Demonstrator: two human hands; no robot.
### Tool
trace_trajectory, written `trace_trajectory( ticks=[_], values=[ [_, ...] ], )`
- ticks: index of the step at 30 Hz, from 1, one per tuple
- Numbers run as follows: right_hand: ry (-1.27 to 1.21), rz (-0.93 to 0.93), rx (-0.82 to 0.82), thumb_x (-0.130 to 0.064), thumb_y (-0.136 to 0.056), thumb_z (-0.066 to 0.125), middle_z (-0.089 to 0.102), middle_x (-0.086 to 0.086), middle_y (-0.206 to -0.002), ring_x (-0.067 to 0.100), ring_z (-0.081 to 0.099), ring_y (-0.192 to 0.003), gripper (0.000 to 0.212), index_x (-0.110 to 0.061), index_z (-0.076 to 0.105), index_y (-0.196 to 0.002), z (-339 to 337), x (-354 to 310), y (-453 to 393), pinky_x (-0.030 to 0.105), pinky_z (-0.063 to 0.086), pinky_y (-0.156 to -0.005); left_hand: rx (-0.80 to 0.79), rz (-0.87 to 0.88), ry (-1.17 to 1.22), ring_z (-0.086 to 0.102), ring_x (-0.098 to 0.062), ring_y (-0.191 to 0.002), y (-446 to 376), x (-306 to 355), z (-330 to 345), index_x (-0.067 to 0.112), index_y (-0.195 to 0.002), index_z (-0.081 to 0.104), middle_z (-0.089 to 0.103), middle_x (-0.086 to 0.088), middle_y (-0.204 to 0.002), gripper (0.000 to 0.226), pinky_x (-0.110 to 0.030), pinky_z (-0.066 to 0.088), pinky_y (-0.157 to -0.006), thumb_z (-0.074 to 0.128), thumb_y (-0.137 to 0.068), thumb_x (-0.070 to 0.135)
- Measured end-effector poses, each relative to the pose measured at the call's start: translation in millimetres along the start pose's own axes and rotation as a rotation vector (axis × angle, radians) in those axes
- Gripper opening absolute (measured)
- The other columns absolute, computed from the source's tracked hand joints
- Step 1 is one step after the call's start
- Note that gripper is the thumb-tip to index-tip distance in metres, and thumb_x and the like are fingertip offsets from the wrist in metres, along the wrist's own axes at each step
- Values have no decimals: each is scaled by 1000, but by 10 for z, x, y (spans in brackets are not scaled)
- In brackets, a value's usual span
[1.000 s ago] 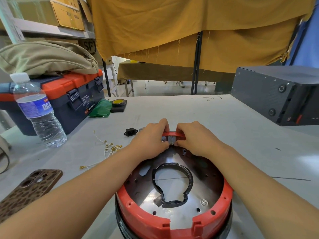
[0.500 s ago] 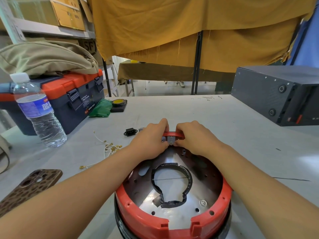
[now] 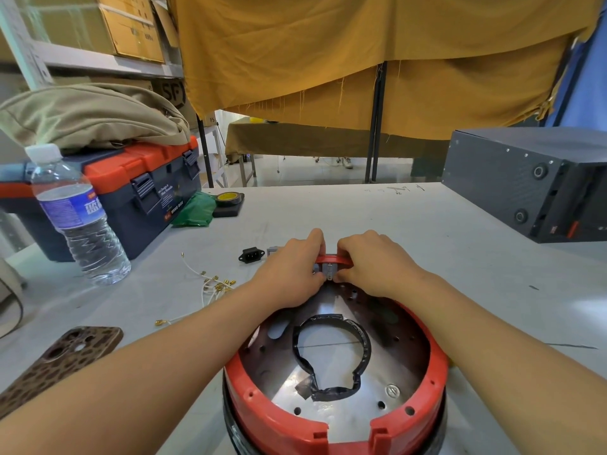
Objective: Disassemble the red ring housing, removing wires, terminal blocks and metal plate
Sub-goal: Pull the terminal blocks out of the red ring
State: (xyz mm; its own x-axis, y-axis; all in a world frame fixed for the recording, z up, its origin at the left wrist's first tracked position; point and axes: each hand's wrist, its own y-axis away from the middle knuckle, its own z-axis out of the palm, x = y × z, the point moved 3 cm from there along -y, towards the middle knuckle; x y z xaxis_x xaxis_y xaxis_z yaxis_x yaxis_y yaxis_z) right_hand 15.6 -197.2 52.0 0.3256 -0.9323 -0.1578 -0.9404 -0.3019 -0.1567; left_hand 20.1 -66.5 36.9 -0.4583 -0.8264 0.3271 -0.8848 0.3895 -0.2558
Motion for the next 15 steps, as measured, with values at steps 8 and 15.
trace_trajectory(
  ticks=[8,15],
  values=[
    [-20,-12,23,-34,-83,68,51,2,-85,24,49,-77,22,-19,60,-97,-1,36,-6,29,32,-60,21,10,12,49,-23,-70,-20,-12,8,20,-95,35,45,6,-73,28,-34,40,-60,60,-84,24],
    [58,-46,51,-31,-90,60,42,1,-75,24,44,-72,13,-20,54,-90,2,2,12,29,25,-51,18,9,-21,53,-23,-81,-11,23,8,19,-120,42,51,6,-78,37,-36,45,-67,57,-86,21]
  ],
)
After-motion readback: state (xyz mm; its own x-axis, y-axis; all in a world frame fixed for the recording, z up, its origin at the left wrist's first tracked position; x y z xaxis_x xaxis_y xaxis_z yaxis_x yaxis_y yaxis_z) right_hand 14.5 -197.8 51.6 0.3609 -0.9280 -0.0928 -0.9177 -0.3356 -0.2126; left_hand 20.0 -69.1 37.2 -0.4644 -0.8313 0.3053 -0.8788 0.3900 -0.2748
